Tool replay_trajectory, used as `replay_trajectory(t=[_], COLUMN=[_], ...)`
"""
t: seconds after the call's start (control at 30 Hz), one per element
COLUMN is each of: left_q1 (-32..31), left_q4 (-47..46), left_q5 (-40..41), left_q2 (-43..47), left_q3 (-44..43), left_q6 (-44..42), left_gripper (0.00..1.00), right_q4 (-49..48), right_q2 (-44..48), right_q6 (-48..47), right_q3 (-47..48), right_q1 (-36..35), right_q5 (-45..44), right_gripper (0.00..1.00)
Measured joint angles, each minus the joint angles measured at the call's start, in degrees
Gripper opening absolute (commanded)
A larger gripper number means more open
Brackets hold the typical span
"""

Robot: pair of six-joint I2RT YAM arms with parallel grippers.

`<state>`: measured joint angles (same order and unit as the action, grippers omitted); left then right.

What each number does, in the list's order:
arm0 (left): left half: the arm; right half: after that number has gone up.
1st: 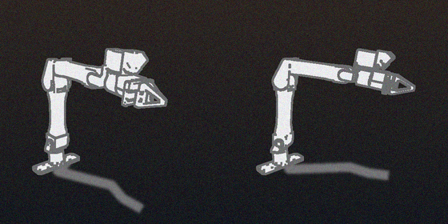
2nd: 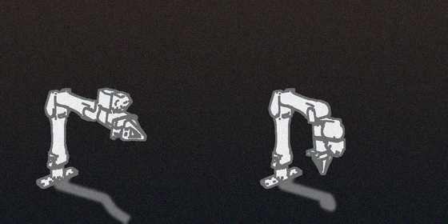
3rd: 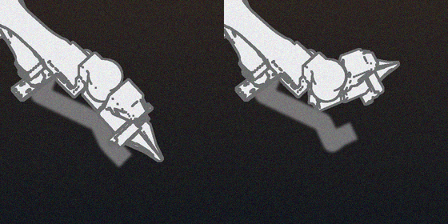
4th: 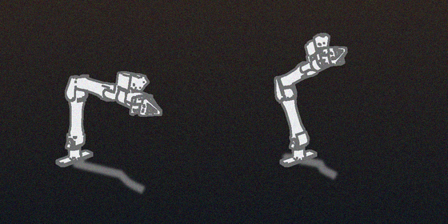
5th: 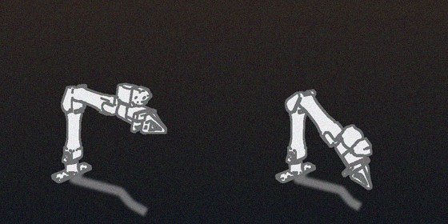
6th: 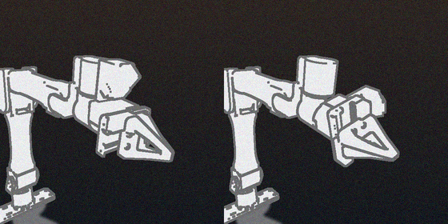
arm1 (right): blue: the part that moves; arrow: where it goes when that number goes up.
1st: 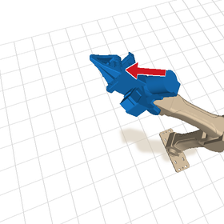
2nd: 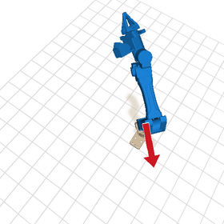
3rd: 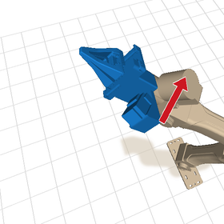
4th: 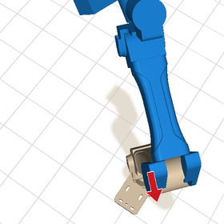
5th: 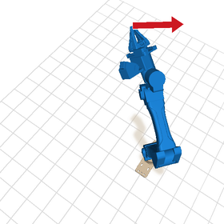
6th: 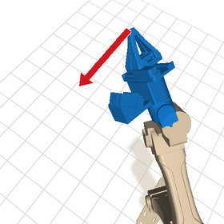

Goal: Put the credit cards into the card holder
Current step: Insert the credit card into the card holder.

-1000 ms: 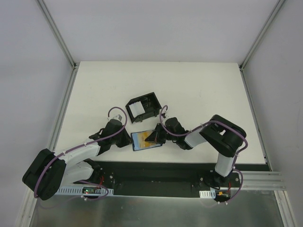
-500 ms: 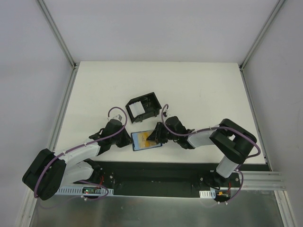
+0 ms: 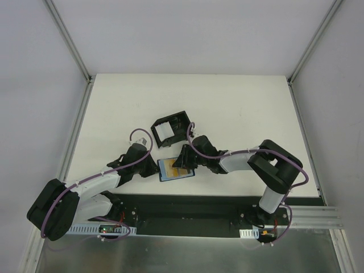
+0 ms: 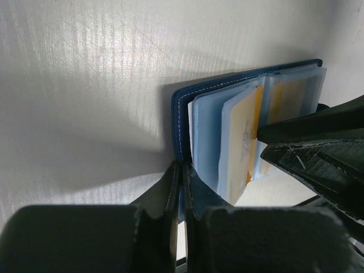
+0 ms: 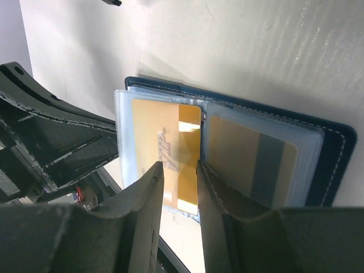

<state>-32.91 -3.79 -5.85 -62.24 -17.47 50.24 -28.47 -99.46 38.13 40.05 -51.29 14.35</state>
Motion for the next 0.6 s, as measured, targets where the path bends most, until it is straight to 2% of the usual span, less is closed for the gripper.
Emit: replay_trajectory(t=[0.6], left_q1=[0.00], left_q4=[0.00], left_q5=[0.00], left_q2=[0.00], left_q3=[0.00], left_q6=[-0.02], left_gripper=[0.00], right_q4=[3.54], right_q2=[-0.79], right_q6=[-2.89], right_q3=[4.22], right_q1=[-2.60], right_q5=[1.66], right_gripper=[0.30])
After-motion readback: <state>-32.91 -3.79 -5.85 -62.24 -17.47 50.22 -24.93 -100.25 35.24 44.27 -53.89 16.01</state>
